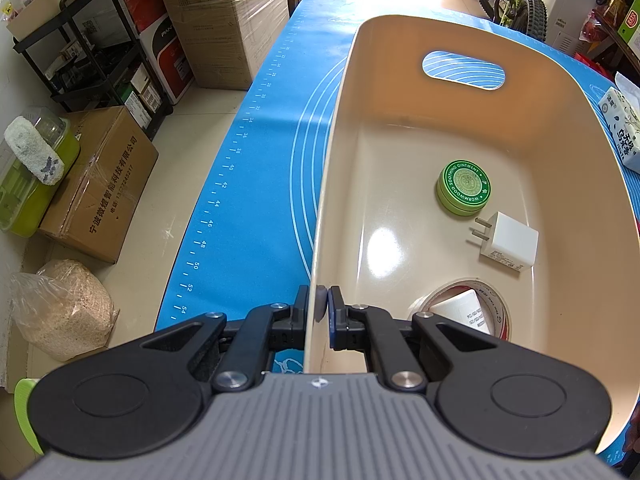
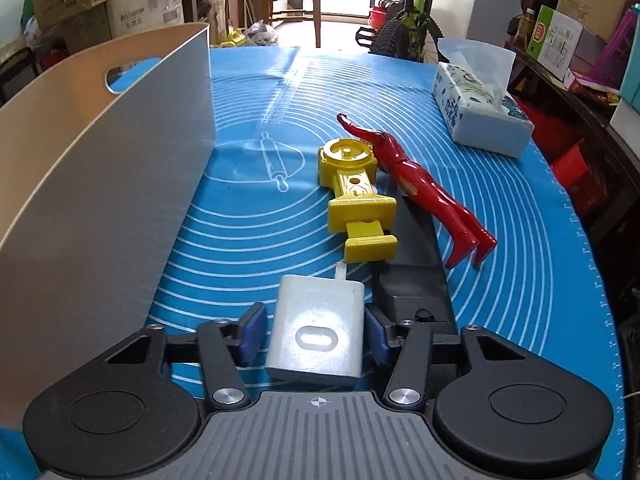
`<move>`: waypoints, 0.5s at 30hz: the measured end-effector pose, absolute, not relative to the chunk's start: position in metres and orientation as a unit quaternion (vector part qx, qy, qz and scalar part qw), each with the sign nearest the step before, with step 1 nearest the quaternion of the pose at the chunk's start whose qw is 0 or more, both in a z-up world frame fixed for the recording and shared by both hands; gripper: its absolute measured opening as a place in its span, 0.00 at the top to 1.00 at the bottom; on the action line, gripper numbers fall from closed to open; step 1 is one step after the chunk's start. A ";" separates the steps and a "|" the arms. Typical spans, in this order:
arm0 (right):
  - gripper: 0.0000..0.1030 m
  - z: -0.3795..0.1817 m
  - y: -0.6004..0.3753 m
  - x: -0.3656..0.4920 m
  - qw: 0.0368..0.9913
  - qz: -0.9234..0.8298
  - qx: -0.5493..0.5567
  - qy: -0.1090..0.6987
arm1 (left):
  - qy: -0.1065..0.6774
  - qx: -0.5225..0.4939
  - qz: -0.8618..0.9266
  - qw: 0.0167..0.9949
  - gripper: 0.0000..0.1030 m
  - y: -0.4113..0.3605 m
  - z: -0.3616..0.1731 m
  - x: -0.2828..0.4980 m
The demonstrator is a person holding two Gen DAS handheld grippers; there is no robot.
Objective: Organize rigid objects
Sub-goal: 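Move the right gripper to the silver power bank and grasp it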
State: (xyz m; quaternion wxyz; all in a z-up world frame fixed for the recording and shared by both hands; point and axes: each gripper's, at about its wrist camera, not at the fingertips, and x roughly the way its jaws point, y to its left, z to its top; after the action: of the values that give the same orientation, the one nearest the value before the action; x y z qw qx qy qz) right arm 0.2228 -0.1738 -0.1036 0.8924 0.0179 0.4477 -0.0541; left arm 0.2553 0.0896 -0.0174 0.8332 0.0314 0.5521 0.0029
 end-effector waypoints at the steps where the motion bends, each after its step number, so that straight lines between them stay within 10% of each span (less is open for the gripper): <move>1: 0.50 -0.104 -0.174 0.222 0.893 -0.054 0.020 0.446 | 0.552 0.031 0.003 0.833 0.90 0.090 -0.018 0.255; 15: 0.51 -0.072 -0.172 0.207 0.914 -0.052 0.021 0.403 | 0.552 0.031 0.003 0.833 0.90 0.089 -0.018 0.255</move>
State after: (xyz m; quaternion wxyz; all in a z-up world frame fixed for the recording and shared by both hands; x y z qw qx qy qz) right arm 0.2070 -0.1718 -0.0718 0.9135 0.0208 0.4030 -0.0518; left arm 0.2554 0.0894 -0.0176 0.8331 0.0313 0.5522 0.0029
